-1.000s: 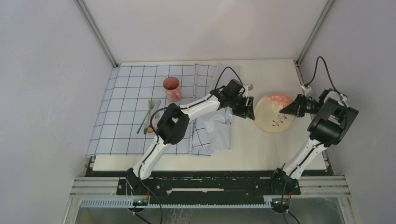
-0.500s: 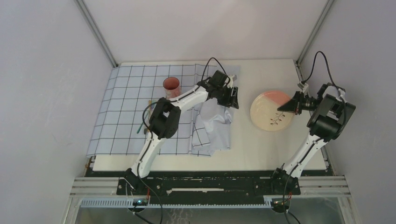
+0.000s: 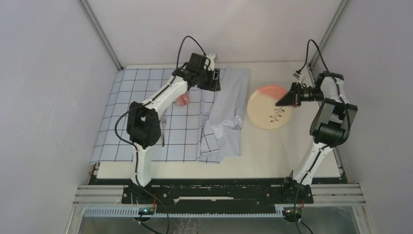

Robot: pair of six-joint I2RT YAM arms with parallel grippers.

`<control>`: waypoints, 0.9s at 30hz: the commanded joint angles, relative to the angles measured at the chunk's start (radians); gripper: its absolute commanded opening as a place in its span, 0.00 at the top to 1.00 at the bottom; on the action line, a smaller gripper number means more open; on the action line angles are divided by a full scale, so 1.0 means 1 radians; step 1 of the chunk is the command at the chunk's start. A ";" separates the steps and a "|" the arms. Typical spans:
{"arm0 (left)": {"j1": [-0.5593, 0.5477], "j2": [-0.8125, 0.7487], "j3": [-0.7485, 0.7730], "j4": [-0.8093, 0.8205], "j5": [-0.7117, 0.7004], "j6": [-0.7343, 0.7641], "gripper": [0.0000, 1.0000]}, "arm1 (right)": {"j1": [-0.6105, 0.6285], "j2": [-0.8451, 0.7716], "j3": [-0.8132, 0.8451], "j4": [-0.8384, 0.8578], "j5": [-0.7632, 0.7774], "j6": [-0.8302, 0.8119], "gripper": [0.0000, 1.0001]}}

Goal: Set the dinner table for one person
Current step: Pick up the plate at the center of the board, then place the plate on the napkin.

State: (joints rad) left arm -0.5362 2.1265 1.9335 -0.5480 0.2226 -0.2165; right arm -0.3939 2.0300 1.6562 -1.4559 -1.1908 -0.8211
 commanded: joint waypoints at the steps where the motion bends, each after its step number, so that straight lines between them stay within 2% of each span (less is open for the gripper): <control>1: 0.044 -0.124 -0.055 -0.037 -0.044 0.059 0.37 | 0.088 -0.080 0.098 -0.034 -0.144 0.121 1.00; 6: 0.128 -0.195 -0.122 -0.076 -0.049 0.066 0.37 | 0.221 -0.090 0.117 0.111 -0.148 0.312 1.00; 13: 0.224 -0.277 -0.216 -0.127 -0.008 0.088 0.37 | 0.431 -0.106 0.069 0.409 -0.024 0.590 1.00; 19: 0.313 -0.344 -0.274 -0.174 0.030 0.130 0.37 | 0.529 -0.067 0.032 0.508 0.096 0.670 1.00; 27: 0.408 -0.413 -0.336 -0.220 0.067 0.185 0.36 | 0.577 -0.108 -0.066 0.591 0.419 0.694 1.00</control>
State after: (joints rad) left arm -0.1638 1.7912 1.6329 -0.7486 0.2409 -0.0776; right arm 0.1715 2.0174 1.5951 -0.9218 -0.8799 -0.1761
